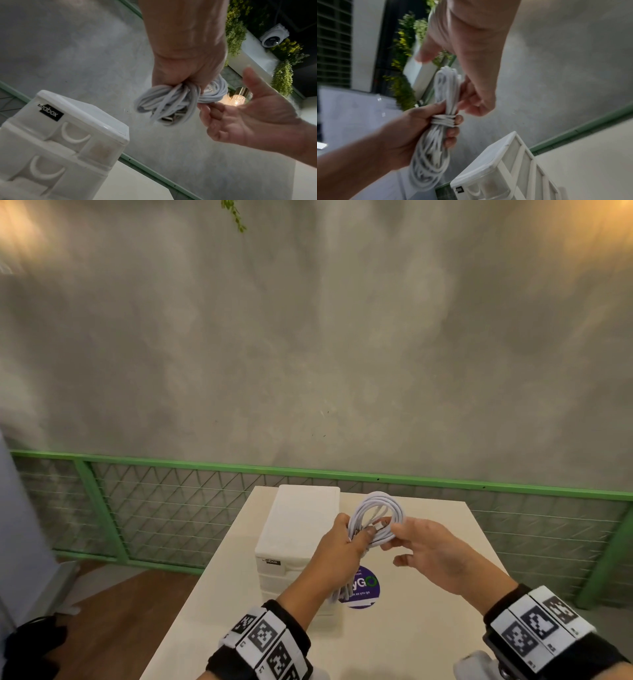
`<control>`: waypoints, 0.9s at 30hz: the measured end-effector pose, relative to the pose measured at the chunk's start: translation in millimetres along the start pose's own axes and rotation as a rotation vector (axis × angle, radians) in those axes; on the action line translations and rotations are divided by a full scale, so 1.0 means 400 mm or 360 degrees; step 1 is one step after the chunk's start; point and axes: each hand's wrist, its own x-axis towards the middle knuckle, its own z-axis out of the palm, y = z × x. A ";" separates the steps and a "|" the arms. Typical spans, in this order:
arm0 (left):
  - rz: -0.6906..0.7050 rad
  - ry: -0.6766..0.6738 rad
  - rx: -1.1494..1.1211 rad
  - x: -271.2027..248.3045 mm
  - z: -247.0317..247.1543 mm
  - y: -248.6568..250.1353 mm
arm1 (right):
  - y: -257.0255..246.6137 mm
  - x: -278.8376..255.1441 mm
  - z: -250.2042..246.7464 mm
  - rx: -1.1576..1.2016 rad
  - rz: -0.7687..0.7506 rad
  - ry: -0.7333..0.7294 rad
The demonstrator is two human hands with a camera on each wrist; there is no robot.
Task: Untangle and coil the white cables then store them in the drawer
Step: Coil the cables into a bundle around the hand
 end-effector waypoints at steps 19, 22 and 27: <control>-0.0271 0.0182 -0.0840 0.024 0.022 0.029 | 0.011 0.048 0.024 0.0358 -0.0257 0.0134; -0.0358 0.0174 -0.0849 0.027 0.023 0.023 | 0.025 0.048 0.023 0.0385 -0.0228 0.0082; -0.0424 0.0161 -0.0892 0.029 0.021 0.017 | 0.040 0.049 0.012 0.0417 -0.0137 0.0071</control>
